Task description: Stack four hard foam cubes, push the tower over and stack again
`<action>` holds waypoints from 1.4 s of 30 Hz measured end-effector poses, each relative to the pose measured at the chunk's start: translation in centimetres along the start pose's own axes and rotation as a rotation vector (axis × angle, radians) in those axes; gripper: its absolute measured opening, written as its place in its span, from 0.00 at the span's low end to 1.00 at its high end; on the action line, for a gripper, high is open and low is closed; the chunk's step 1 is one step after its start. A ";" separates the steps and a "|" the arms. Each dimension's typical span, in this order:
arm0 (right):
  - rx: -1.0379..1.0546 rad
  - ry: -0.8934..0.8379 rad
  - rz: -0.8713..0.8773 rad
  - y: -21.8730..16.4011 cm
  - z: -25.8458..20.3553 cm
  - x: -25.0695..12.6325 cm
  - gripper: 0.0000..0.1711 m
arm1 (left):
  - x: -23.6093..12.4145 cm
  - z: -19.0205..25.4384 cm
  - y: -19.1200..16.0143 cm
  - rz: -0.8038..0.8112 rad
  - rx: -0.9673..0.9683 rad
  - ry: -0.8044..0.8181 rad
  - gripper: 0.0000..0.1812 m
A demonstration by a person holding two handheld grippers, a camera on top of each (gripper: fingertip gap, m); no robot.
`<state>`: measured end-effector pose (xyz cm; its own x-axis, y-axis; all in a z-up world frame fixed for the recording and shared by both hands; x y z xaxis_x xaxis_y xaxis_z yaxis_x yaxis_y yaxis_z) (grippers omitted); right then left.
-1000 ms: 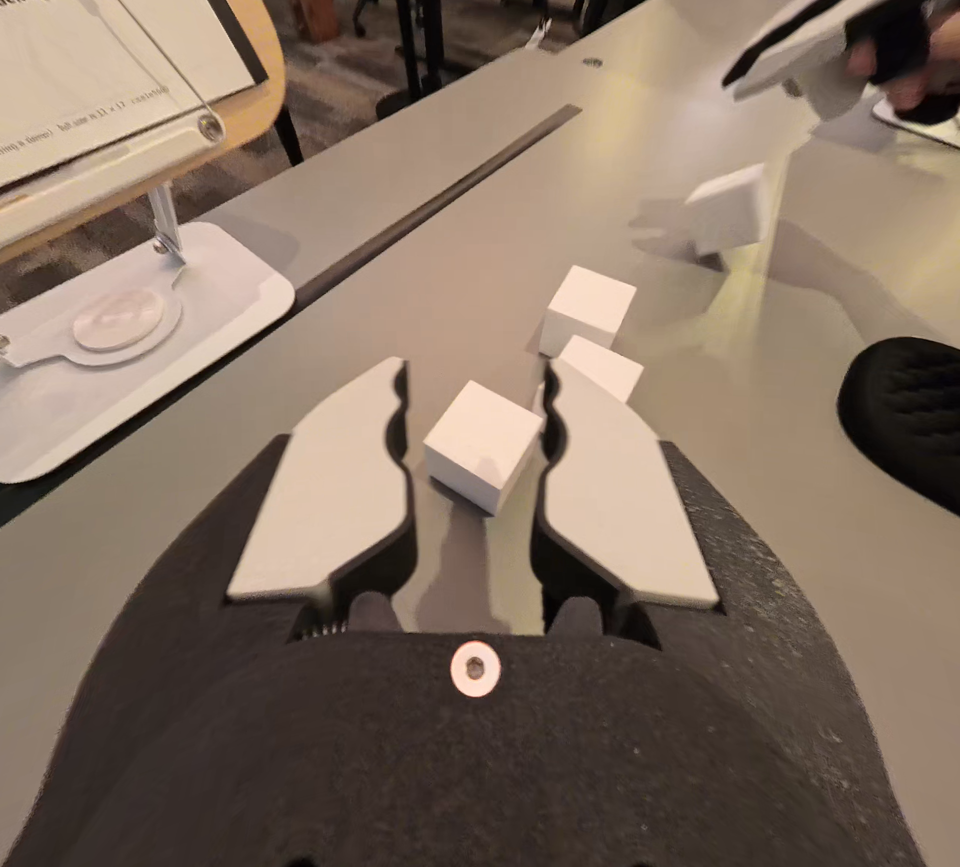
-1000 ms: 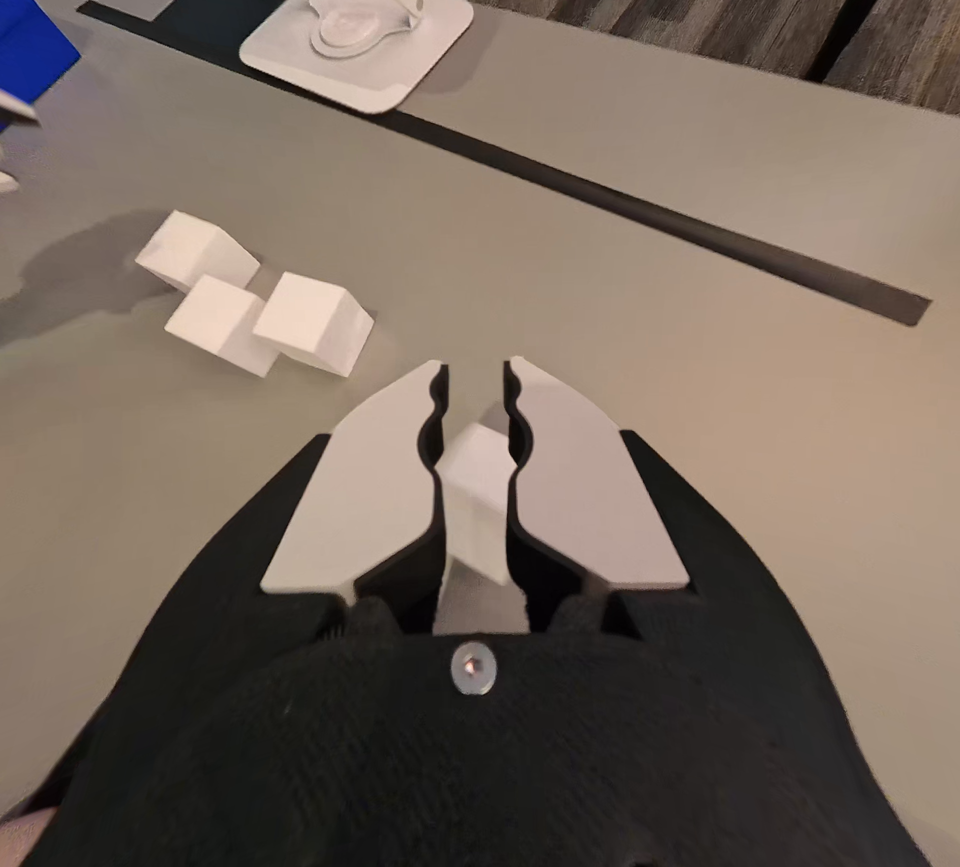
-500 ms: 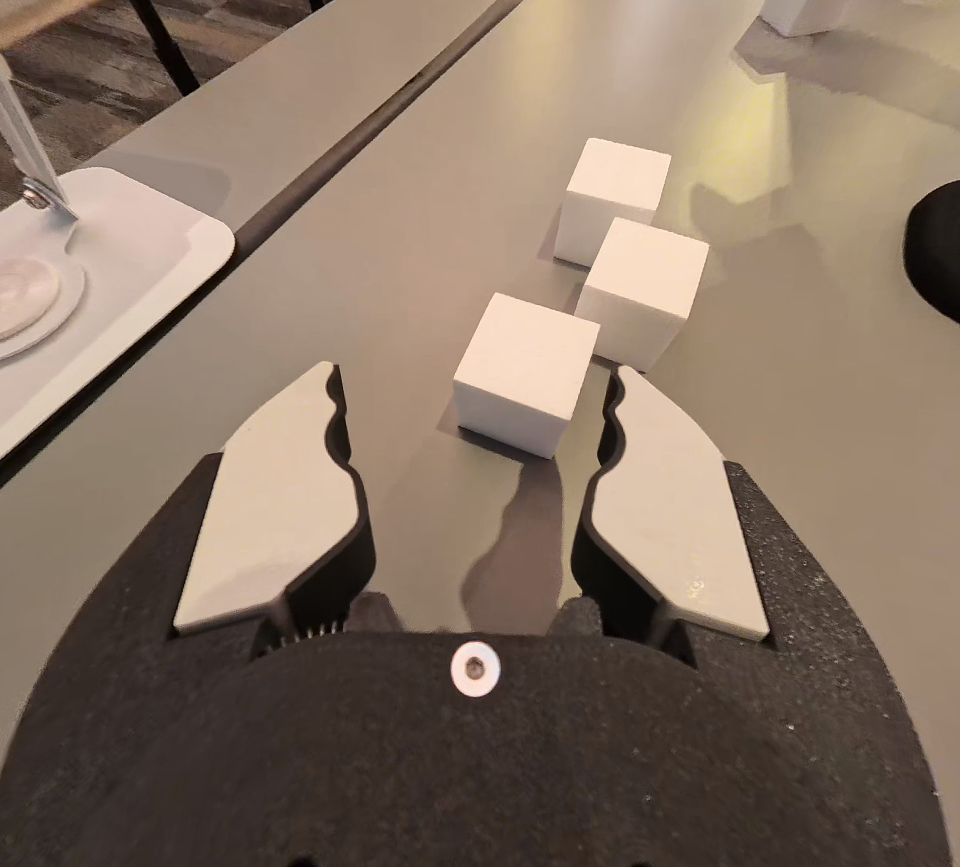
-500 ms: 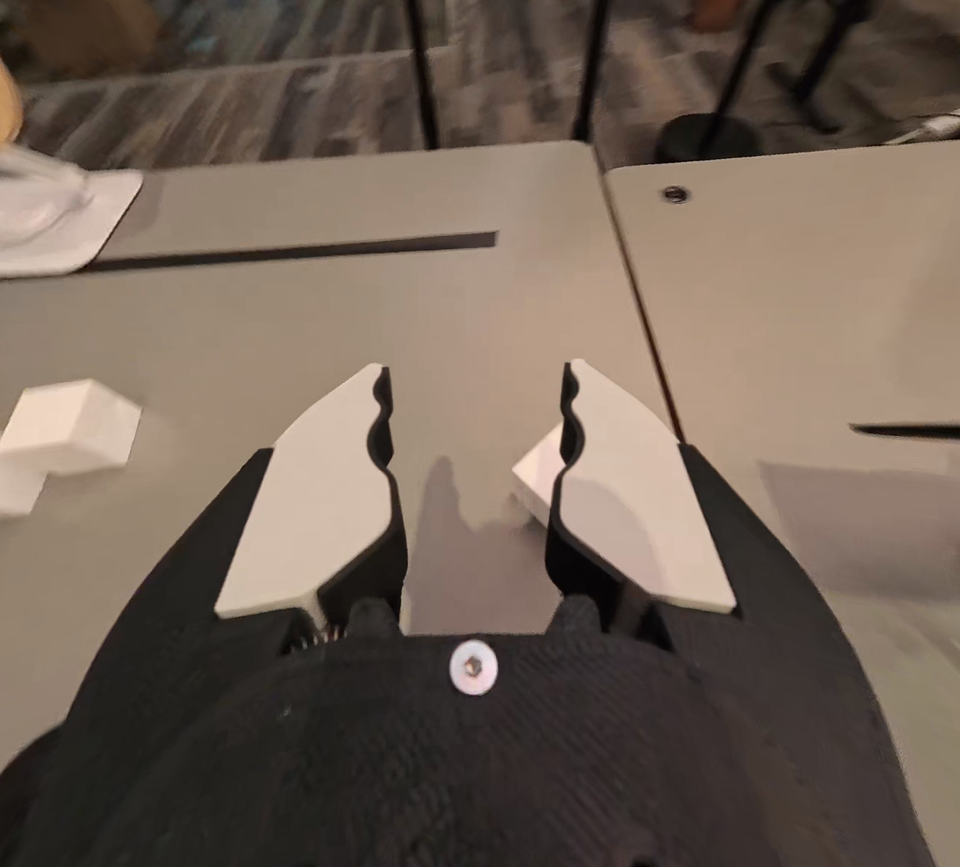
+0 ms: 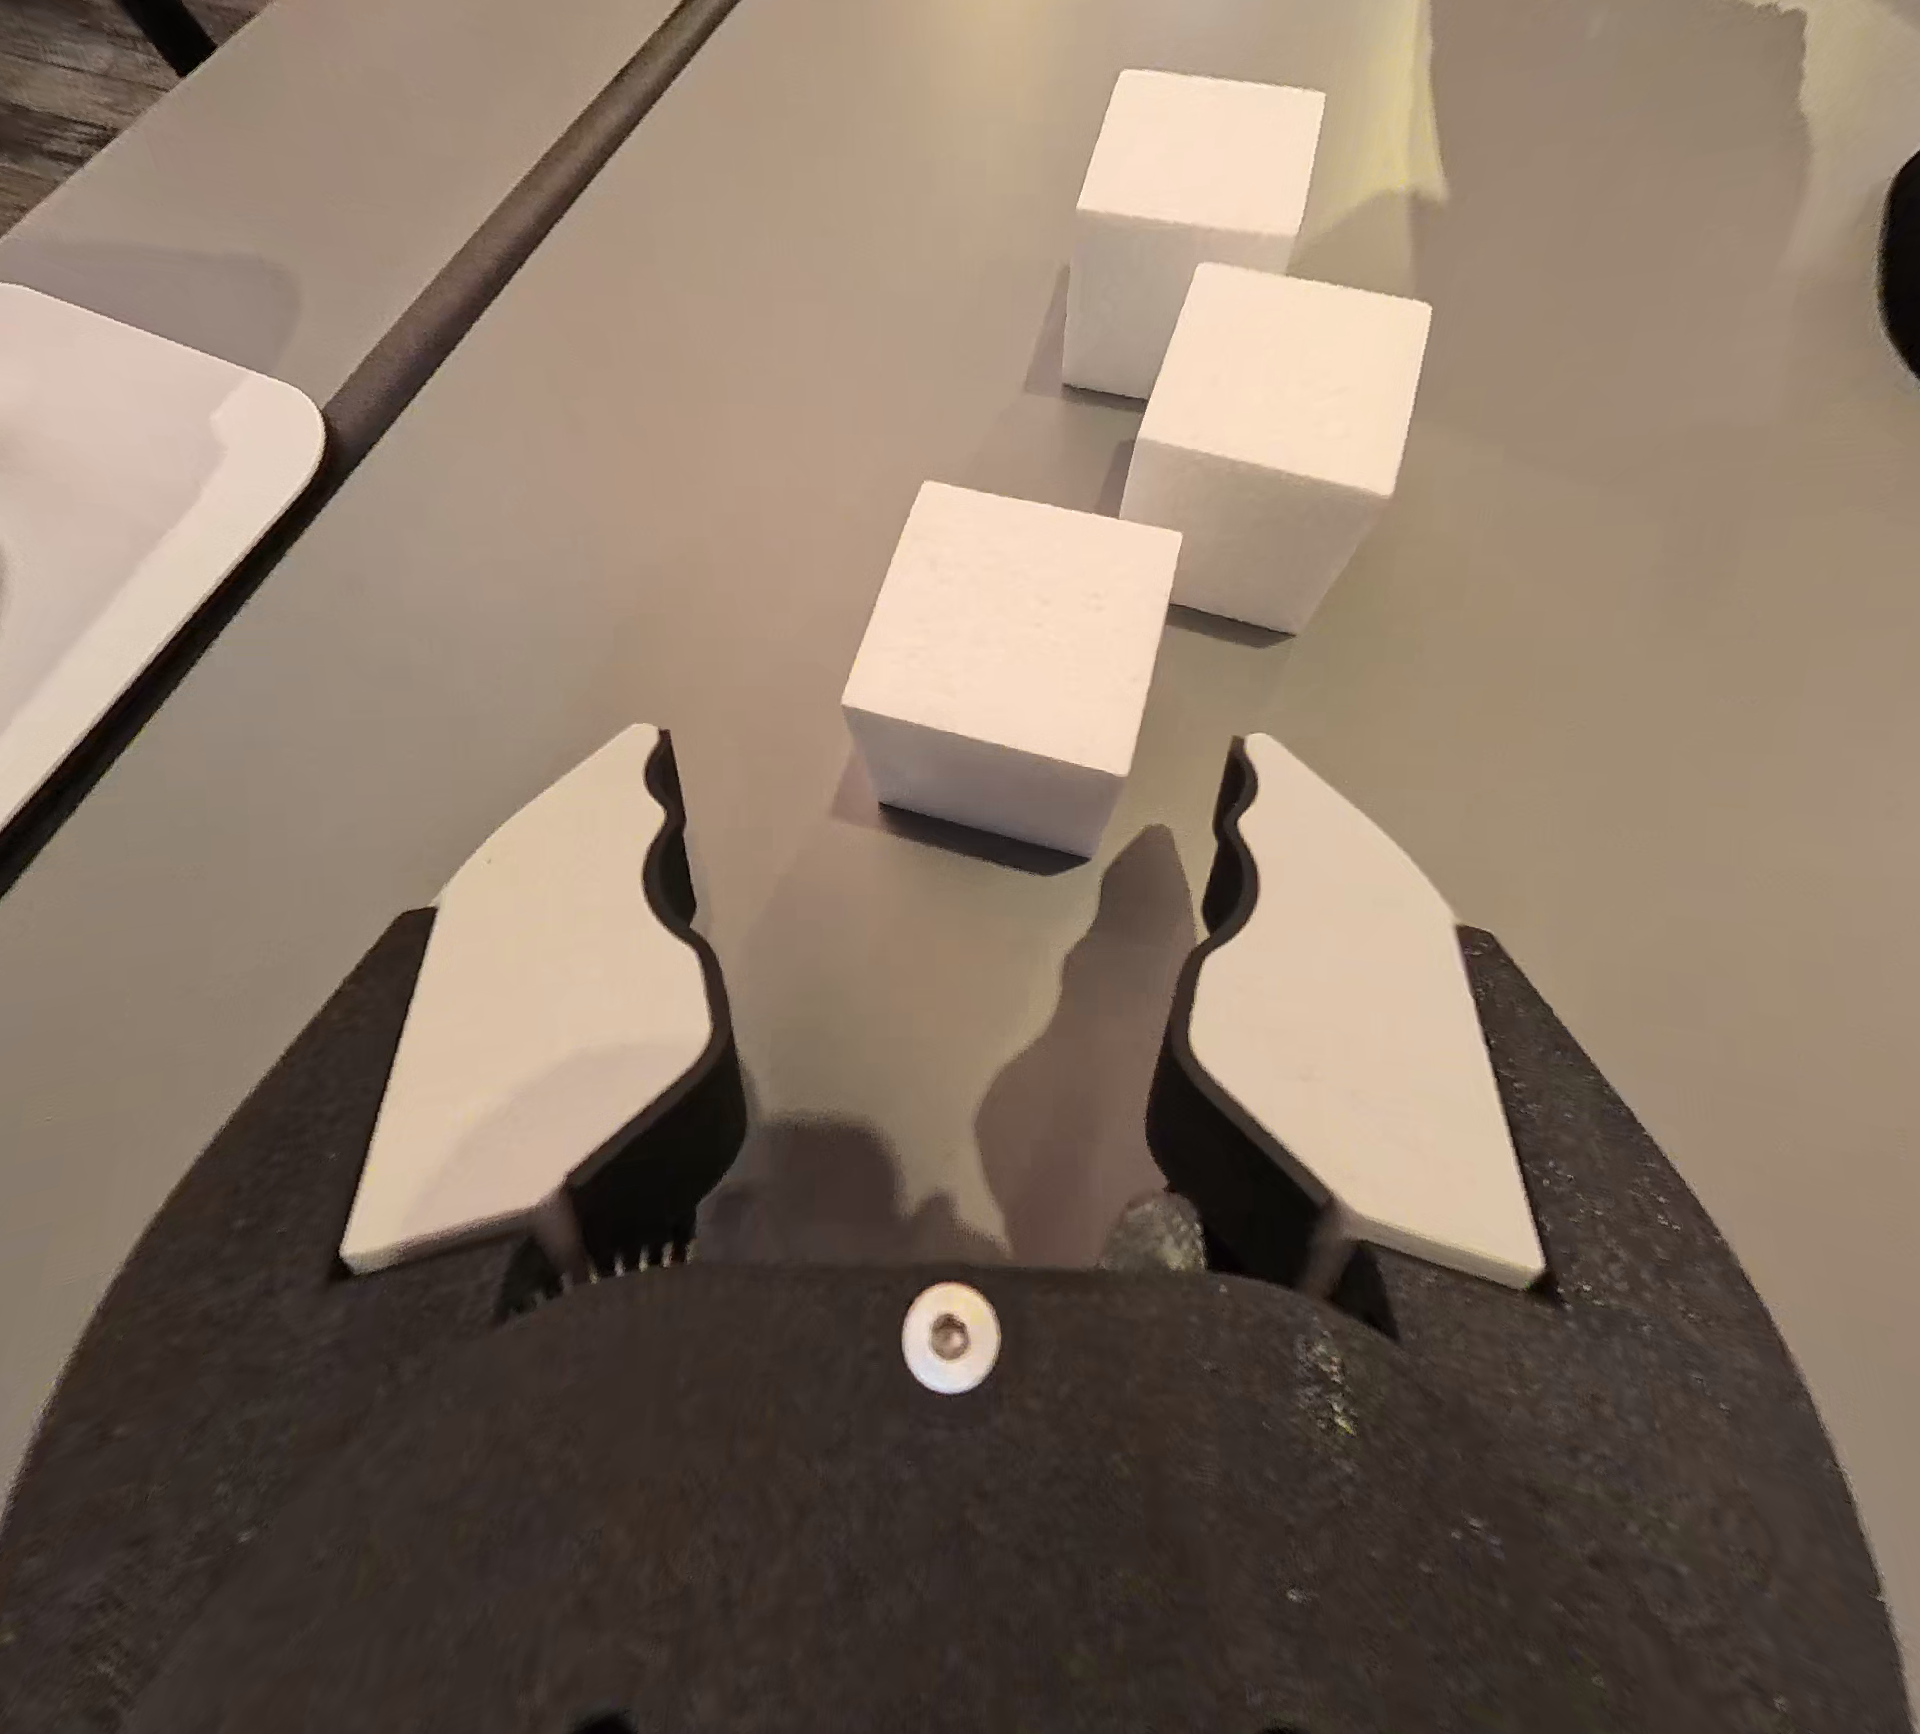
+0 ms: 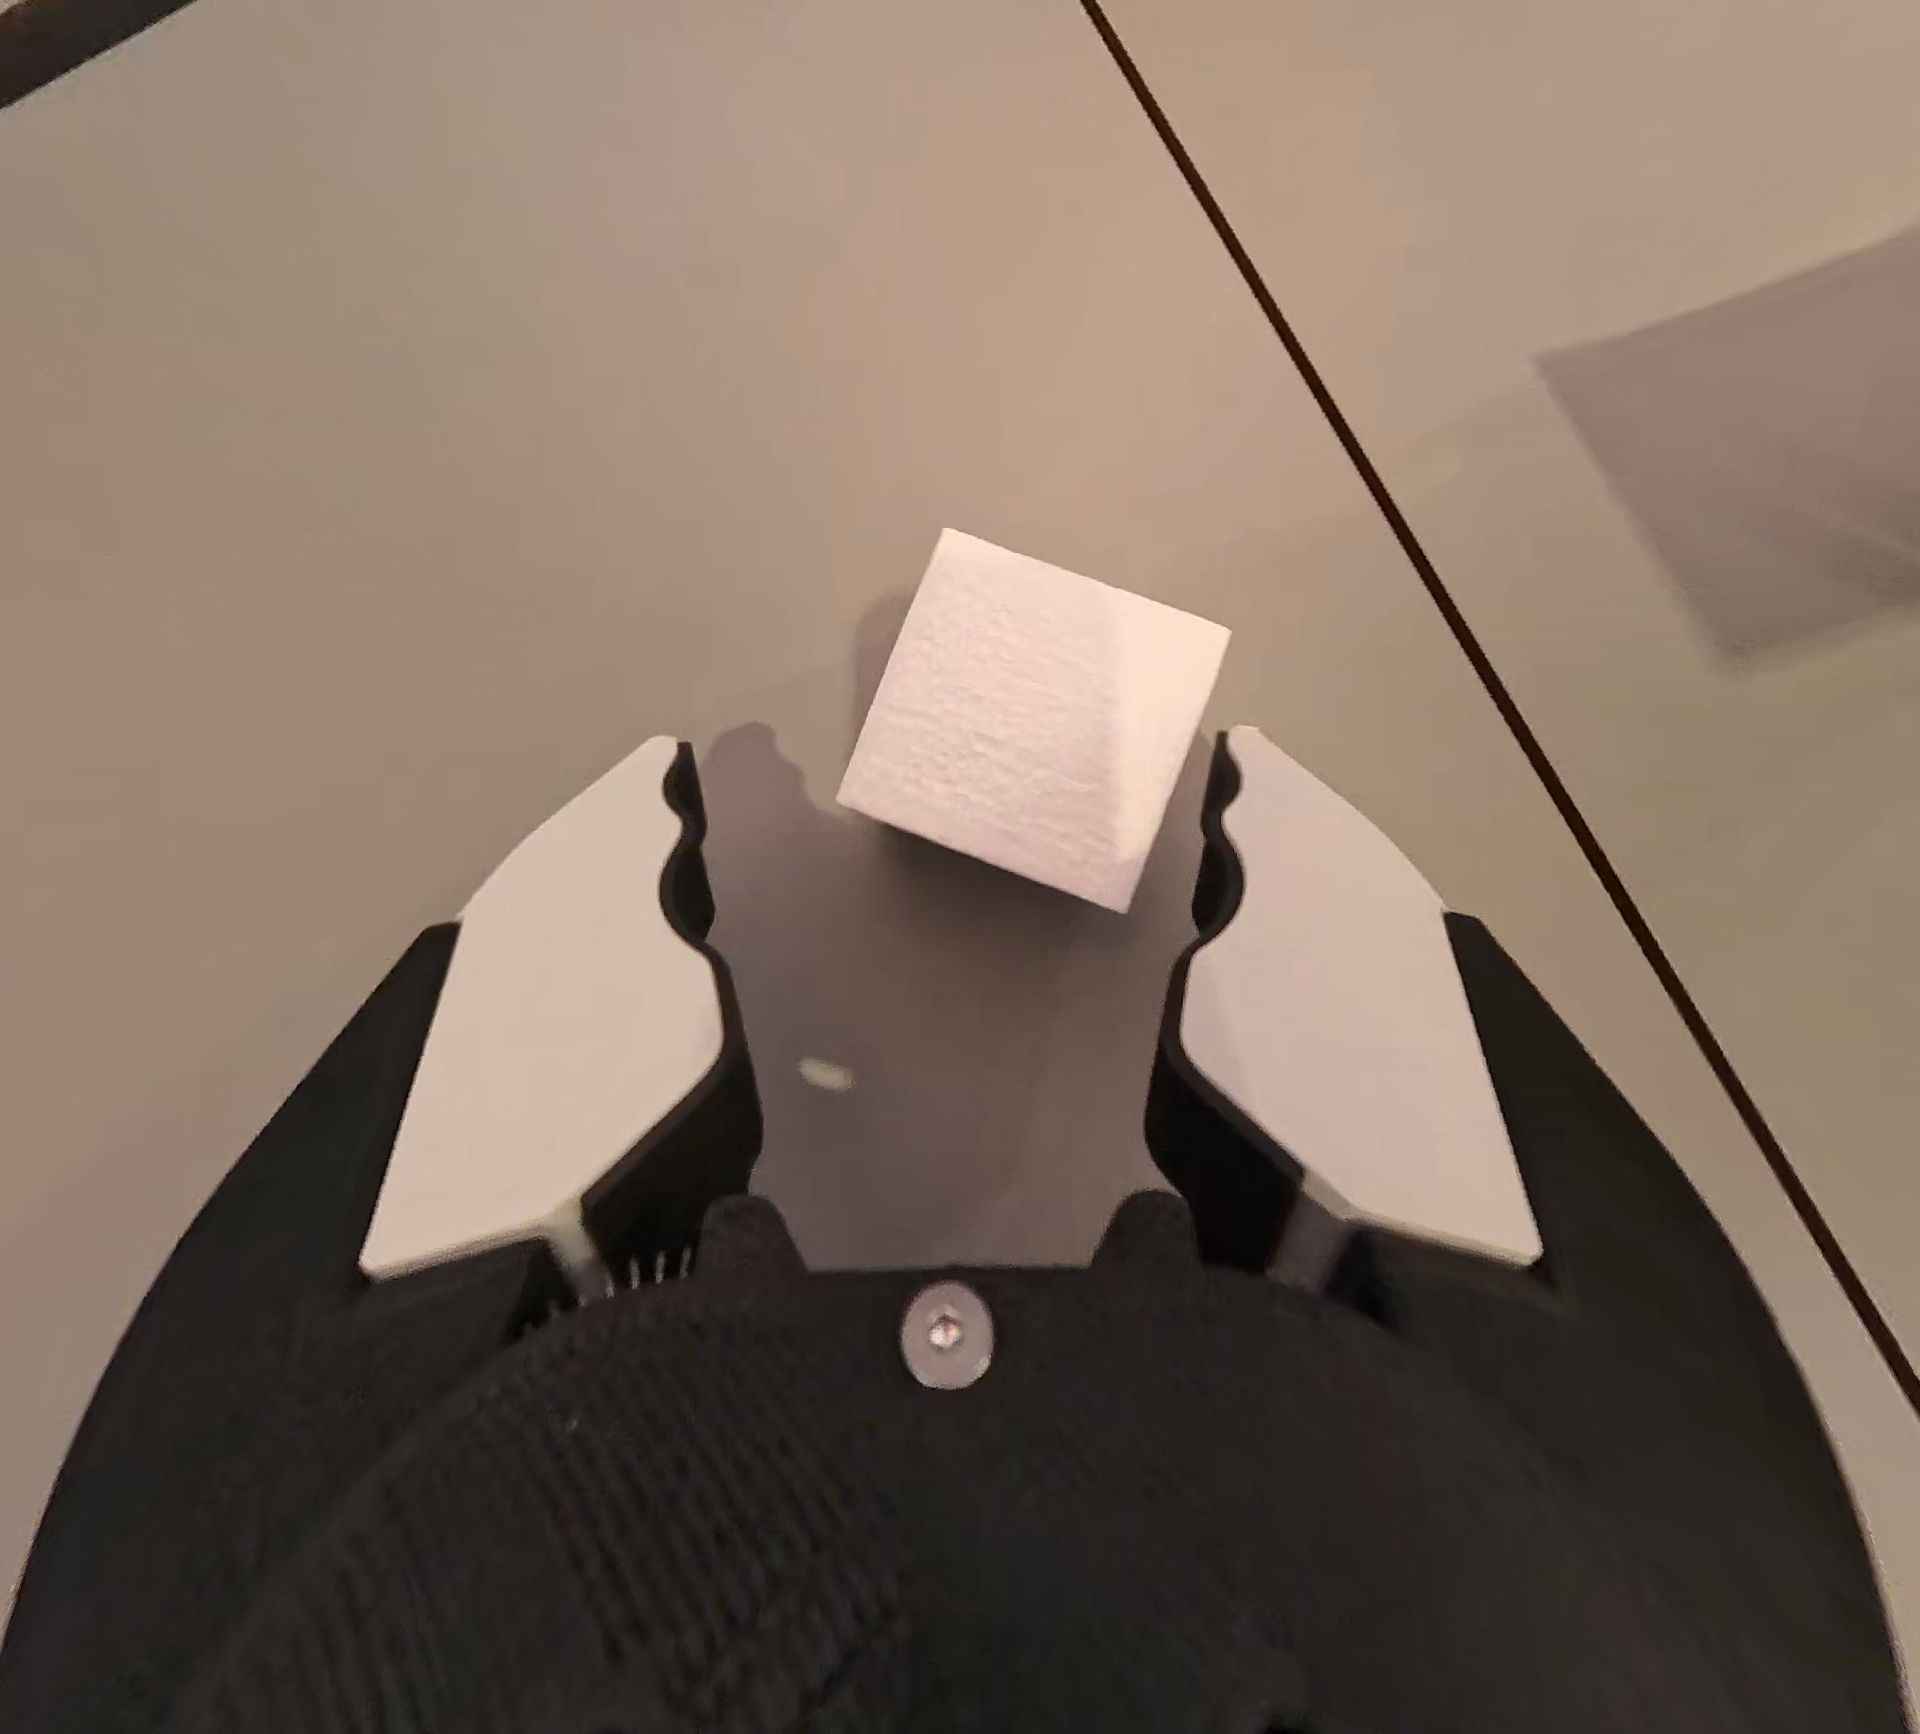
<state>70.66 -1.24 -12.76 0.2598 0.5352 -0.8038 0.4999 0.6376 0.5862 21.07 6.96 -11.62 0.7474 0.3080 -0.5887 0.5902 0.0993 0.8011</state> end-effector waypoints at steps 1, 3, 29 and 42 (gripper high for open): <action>0.009 0.003 -0.001 -0.1 0.0 0.1 0.53 | 0.2 0.1 -0.1 -0.007 -0.004 -0.006 0.53; 0.024 0.011 -0.001 -0.2 0.3 0.2 0.49 | 0.6 0.3 -0.3 -0.021 -0.002 -0.012 0.52; 0.018 0.347 0.029 1.2 -4.6 -1.7 0.38 | 0.8 4.5 8.9 0.103 0.101 -0.028 0.34; 0.049 0.471 0.032 1.6 -5.6 -2.3 0.38 | 3.3 5.2 7.6 0.014 0.069 -0.084 0.34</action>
<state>66.23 1.64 -9.40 -0.1215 0.7543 -0.6452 0.5389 0.5960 0.5953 29.63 3.77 -8.00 0.7771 0.2286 -0.5864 0.5966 0.0294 0.8020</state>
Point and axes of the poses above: each gripper's, where its closed fingertips meet, x out along the fingers, y out of its top, z = x × y across the jaws, the point moved 1 cm from there along -x, back along the fingers, and after that the axes turned 3 degrees about x, right-handed, at the moved point
